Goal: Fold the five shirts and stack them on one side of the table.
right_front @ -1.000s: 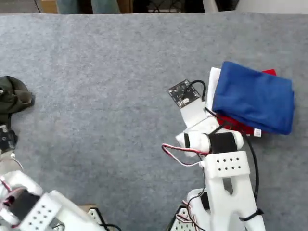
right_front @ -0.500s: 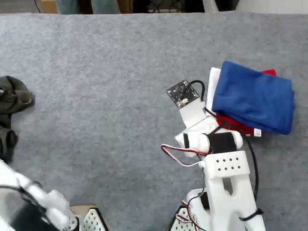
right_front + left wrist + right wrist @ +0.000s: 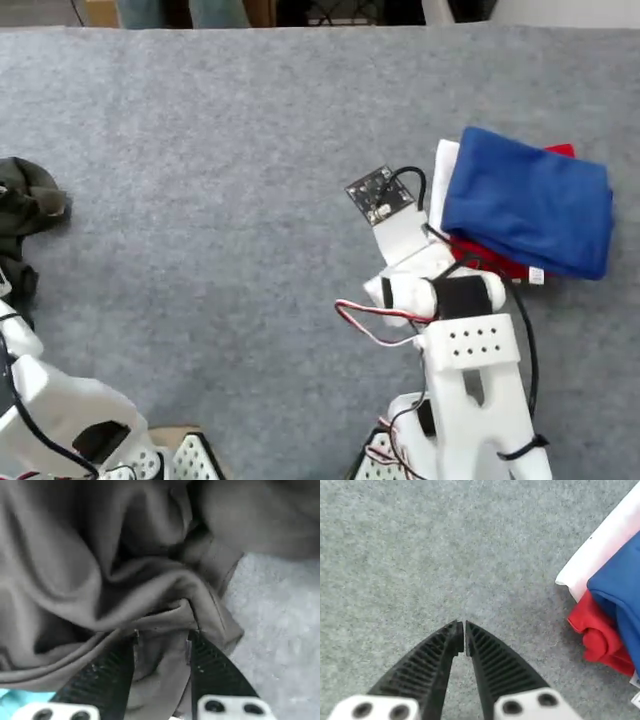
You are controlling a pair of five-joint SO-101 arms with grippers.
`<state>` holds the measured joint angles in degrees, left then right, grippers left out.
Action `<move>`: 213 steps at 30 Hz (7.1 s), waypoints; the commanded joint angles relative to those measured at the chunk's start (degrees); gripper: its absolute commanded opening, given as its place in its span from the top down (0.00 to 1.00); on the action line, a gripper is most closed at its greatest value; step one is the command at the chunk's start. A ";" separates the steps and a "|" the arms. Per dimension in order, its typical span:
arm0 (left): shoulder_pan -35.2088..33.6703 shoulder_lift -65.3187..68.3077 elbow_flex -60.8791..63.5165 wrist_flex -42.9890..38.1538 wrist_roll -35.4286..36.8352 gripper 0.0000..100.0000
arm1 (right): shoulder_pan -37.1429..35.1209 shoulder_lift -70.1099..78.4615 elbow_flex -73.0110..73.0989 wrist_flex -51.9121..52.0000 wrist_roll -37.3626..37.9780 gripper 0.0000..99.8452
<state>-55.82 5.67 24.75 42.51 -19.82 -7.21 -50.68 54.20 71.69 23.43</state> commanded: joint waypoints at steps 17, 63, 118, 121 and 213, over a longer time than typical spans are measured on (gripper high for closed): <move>3.74 6.59 -9.63 6.68 -2.73 0.94 | -0.79 -1.19 -2.59 -0.97 0.26 0.99; -56.04 -18.46 -24.75 33.93 -8.79 0.97 | -40.00 68.18 -70.55 2.73 -9.49 0.98; 6.81 50.02 -110.73 58.55 2.64 0.97 | -24.97 110.46 -138.15 29.10 -15.91 0.98; 7.25 47.91 -108.70 58.55 2.55 0.97 | -24.88 110.29 -138.42 29.19 -15.91 0.98; 15.25 40.26 -66.86 58.29 6.51 0.97 | -19.08 109.93 -138.07 27.52 -14.24 0.98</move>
<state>-36.66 47.78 -40.22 99.65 -10.59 -23.91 59.74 -81.54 99.91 9.10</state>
